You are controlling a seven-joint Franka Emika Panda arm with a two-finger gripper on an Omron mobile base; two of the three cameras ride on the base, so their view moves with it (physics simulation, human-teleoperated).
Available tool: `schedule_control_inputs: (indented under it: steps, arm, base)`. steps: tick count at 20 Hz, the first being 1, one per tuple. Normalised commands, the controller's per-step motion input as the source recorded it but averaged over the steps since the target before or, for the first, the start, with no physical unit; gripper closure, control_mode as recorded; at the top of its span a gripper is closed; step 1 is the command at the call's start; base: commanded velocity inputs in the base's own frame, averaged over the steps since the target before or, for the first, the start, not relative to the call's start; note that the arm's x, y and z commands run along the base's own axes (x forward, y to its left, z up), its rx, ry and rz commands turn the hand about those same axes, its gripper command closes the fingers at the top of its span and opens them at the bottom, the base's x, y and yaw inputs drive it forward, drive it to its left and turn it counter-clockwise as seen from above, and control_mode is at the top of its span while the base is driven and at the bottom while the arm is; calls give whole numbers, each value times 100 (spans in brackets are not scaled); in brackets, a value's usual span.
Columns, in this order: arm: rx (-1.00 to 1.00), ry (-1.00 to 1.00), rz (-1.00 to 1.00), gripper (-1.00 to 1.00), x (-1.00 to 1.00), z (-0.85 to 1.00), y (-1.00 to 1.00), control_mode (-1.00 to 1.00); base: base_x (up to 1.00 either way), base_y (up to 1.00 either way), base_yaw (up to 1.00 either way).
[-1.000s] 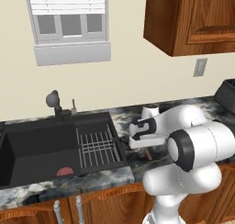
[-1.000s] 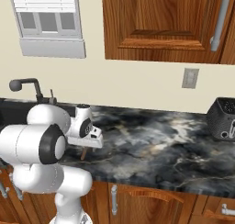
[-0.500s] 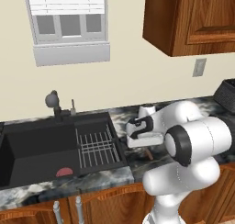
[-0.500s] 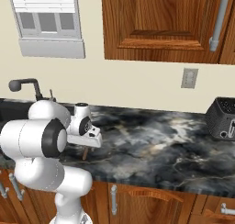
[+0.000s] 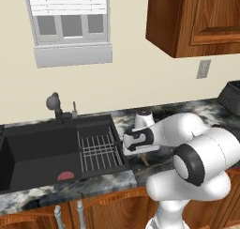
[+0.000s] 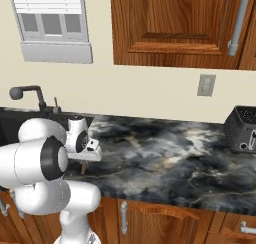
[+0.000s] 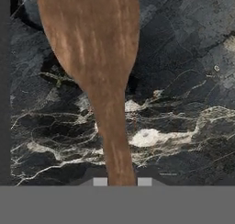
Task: Take the fork and place it on the left side of the plate. Then take the spoon and place it on the right side of the plate. Make sure they're directly next to the plate.
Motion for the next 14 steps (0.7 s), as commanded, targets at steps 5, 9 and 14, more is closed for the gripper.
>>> schedule_control_inputs:
  steps: [5,9,14]
  arm:
    - [4,-6,4,100,-13,9,11,-100]
    - [8,-10,1,100,-2,62,0,-100]
    - [8,-14,1,100,0,83,-2,-100]
  base:
    - [0,0,0]
    - [0,0,0]
    - [0,0,0]
